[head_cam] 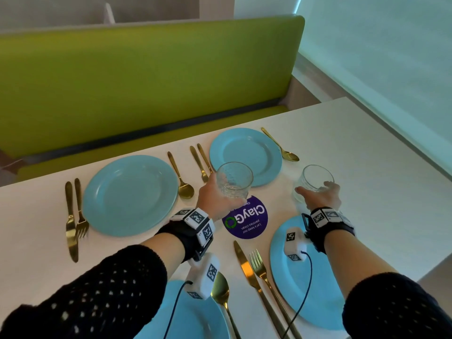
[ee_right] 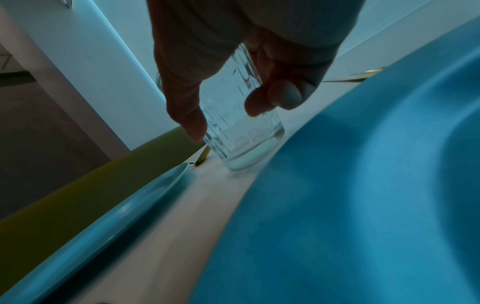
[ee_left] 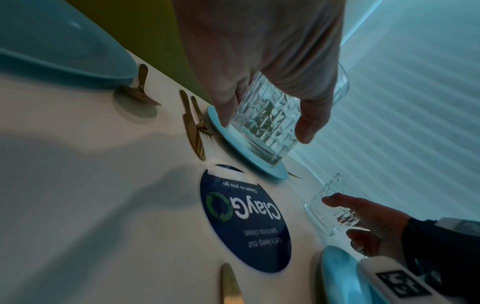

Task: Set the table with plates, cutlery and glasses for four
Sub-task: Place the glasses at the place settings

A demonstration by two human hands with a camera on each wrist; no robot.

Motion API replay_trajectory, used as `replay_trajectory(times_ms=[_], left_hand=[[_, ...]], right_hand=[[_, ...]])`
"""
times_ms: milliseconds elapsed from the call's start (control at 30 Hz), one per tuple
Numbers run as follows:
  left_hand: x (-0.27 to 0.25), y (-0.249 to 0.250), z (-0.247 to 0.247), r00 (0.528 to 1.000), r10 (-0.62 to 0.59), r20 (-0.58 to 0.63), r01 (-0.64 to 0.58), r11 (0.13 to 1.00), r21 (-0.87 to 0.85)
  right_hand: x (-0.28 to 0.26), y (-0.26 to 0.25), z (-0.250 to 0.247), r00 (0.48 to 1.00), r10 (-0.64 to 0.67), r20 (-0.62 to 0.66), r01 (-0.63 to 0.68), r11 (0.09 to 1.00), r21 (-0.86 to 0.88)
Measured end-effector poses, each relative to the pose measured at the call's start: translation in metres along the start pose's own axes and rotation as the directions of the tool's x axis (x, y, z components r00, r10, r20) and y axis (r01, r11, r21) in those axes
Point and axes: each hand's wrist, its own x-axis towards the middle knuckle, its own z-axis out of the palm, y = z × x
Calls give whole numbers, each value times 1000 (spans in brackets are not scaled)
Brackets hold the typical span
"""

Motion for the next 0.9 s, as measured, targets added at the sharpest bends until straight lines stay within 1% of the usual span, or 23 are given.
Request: replay_trajectory(times_ms=[167,300,400,500,733,900], left_hand=[[-5,-4,9,998,3,68,-7,998,64],[-6,-4,16,995,-4,95,-2,998,60],[-8,-5,20,992,-18,128,12,999,48],[-10,-7,21,988,-21,155,11,998,65],[-14,-17,25,984,-25,177,6,994,106],[-16,-24,26,980,-19,198,-3,994,110]], right_hand=[[2,7,2,1000,12,16,-12,999,40],[3,11,0,999,31,43,-31,999,8],[2,17,-5,998,11,59,-9,999,-31],[0,22,-8,998,-8,70,11,999,-30],[-4,25,-12,994,-54,93,59,997,-51],[-8,23,-14,992,-85,90,88,996,-30]])
